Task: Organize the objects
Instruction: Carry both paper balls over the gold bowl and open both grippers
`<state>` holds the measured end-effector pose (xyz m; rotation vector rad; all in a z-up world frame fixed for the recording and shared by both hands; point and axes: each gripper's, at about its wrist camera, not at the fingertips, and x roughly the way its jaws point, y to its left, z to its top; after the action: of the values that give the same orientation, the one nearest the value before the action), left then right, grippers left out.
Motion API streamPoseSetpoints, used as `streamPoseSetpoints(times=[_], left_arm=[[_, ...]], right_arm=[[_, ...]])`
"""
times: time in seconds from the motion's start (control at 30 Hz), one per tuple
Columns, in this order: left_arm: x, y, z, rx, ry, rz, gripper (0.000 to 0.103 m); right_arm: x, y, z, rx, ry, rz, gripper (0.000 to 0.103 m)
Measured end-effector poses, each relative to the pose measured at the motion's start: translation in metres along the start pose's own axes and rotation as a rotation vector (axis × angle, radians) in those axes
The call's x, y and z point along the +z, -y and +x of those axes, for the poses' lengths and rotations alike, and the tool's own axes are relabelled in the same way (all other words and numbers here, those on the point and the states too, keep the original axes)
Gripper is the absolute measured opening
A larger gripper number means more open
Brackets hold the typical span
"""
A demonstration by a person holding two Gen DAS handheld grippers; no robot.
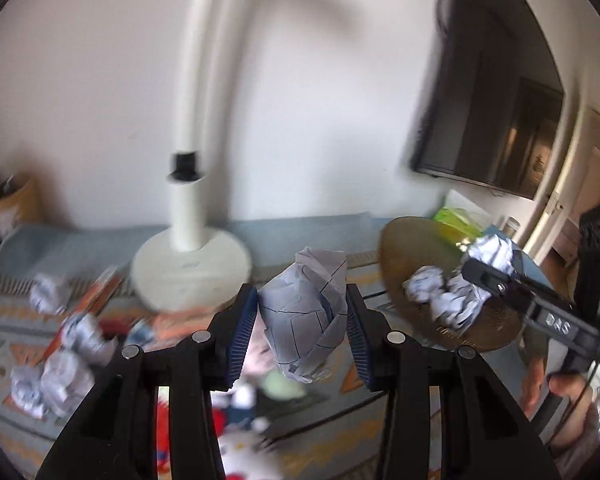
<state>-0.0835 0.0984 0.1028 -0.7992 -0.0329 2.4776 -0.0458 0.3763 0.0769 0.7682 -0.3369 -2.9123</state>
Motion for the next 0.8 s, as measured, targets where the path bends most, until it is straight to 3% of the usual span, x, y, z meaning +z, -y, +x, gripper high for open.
streamPoseSetpoints(times=[0.33, 0.5, 0.73, 0.77, 0.8], left_arm=[[0.029, 0.091, 0.061, -0.105, 0.006, 0.124, 0.041], [0.022, 0.131, 0.097, -0.132, -0.047, 0.198, 0.041], [0.007, 0.143, 0.123, -0.135, -0.09, 0.205, 0.042], [0.006, 0.144, 0.124, -0.135, -0.094, 0.208, 0.043], [0.006, 0.145, 0.126, -0.131, -0.099, 0.21, 0.051]], right_arm=[[0.04, 0.082, 0.016, -0.239, -0.012, 0.043, 0.05], [0.043, 0.104, 0.033, -0.243, -0.046, 0.092, 0.05], [0.041, 0.11, 0.043, -0.237, -0.07, 0.102, 0.05], [0.042, 0.11, 0.043, -0.234, -0.066, 0.106, 0.054], [0.043, 0.11, 0.042, -0.233, -0.055, 0.111, 0.061]])
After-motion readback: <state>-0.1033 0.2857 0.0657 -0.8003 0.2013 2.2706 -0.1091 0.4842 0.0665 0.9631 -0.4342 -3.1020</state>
